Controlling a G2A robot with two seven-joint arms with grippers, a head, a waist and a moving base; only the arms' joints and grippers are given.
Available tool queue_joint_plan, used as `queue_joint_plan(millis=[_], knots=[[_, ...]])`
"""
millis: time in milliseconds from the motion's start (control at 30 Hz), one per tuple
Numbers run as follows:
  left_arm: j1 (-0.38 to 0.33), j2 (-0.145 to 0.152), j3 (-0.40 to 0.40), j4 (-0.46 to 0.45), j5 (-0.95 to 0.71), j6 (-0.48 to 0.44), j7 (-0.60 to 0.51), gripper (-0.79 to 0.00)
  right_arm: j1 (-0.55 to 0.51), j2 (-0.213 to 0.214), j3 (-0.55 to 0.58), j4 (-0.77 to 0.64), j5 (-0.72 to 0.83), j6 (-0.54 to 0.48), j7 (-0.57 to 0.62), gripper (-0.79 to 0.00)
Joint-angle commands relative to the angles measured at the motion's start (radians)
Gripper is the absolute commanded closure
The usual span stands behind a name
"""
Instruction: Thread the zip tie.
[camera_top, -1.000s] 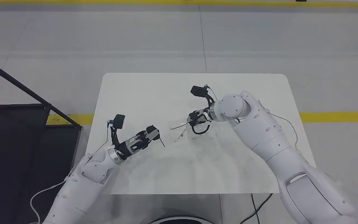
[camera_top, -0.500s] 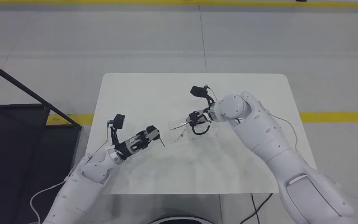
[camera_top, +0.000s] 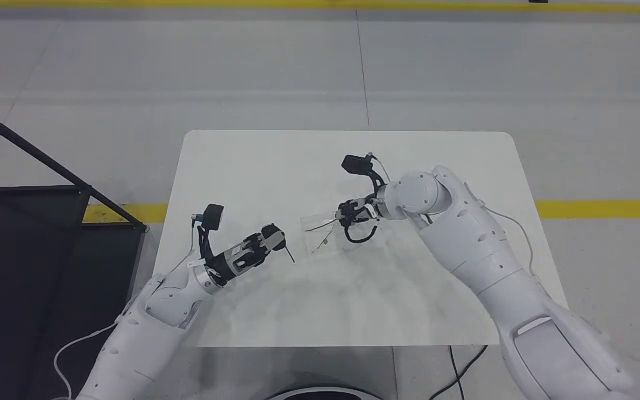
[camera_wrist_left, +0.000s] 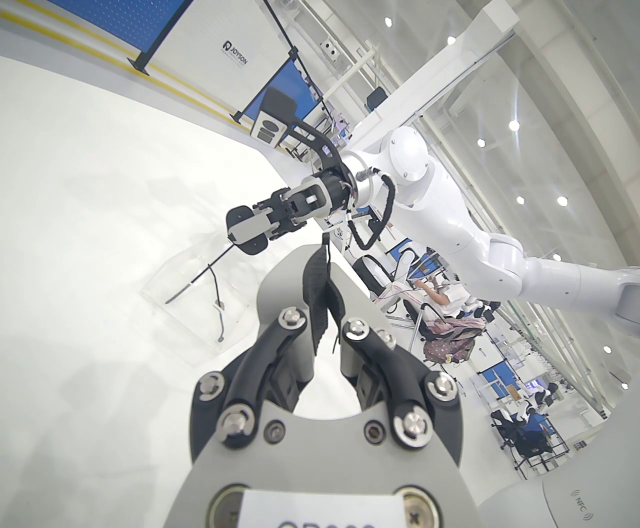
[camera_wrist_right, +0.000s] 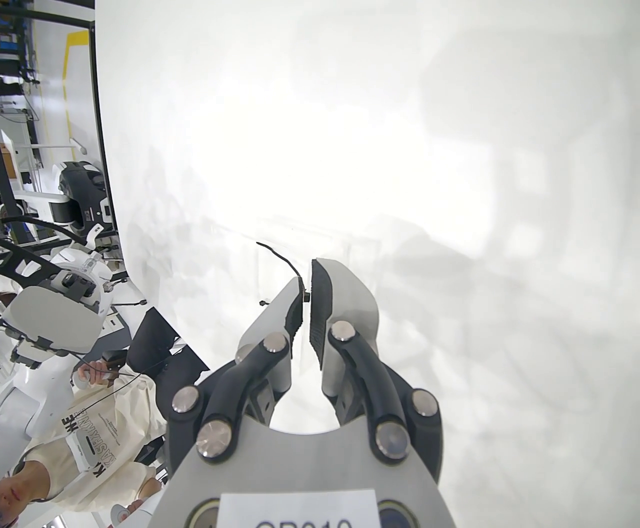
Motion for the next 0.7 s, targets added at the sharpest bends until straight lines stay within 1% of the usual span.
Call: queue_joint_plan(millis=[0,100,133,167,200,433,567,667], knots=[[0.0,0.0,0.0,0.0,0.0,0.0,0.0,0.0,-0.004,0.0,0.002,-0.004,-0.004,0.002,0.003,-0.077],[0.0,0.0,0.0,0.0,0.0,0.0,0.0,0.0,-0.005,-0.001,0.003,-0.008,-0.01,0.005,0.007,-0.074],[0.0,0.0,0.0,0.0,0.0,0.0,0.0,0.0,-0.006,-0.001,0.003,-0.008,-0.01,0.006,0.009,-0.055],[0.0,0.0,0.0,0.0,0.0,0.0,0.0,0.0,-0.006,-0.002,0.004,-0.008,-0.011,0.006,0.01,-0.015],[0.0,0.0,0.0,0.0,0.0,0.0,0.0,0.0,-0.005,-0.002,0.006,-0.008,-0.011,0.006,0.011,0.0],[0.001,0.0,0.0,-0.002,0.001,0.004,0.002,0.0,-0.016,0.003,0.029,-0.026,-0.014,0.003,0.0,0.0],[0.012,-0.002,-0.009,-0.033,0.035,0.038,0.035,0.0,-0.034,0.014,0.056,-0.053,-0.022,0.009,-0.008,0.0],[0.023,-0.005,-0.015,-0.057,0.111,0.075,0.083,0.0,-0.065,0.03,0.094,-0.098,-0.02,0.004,-0.02,0.0]])
